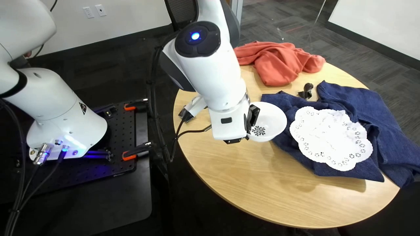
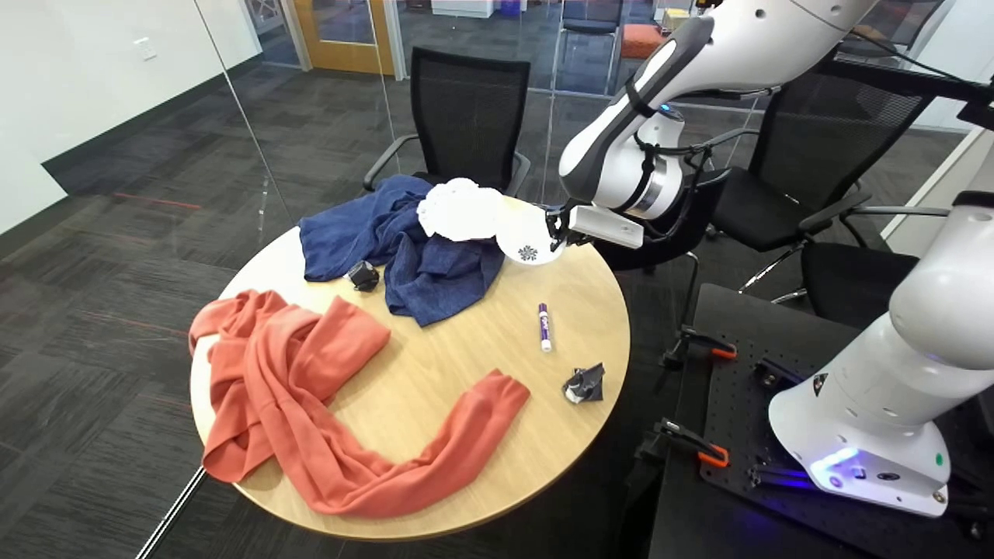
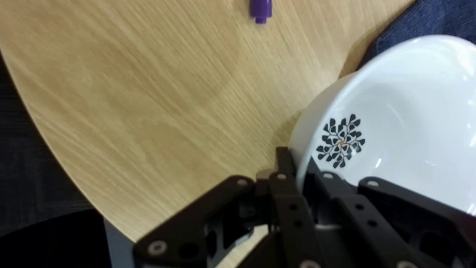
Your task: Move the bowl to the right
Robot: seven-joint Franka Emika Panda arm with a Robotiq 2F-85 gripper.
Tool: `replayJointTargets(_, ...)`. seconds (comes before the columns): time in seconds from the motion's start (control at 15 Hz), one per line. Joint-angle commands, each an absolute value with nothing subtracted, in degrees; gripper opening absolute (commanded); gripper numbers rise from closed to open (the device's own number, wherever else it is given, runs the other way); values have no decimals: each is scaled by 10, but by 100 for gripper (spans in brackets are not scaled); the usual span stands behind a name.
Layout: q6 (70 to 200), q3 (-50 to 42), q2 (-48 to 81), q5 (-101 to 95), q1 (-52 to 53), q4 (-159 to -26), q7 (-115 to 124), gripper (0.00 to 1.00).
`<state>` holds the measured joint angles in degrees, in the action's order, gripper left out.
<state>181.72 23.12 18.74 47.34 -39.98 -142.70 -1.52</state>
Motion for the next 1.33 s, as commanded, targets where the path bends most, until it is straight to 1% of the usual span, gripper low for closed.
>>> replayJointTargets(0.0, 1855, 157, 218, 459, -344, -1396, 34, 2)
replayJointTargets(0.13, 1854, 108, 235, 457, -309, -1379, 53, 2)
replayJointTargets(0.53, 1793, -29, 285, 443, -209, -1317, 104, 2)
replayJointTargets(0.93, 1701, -71, 305, 417, -182, -1270, 127, 2)
replayJointTargets(1.27, 1689, -91, 320, 407, -162, -1254, 144, 2)
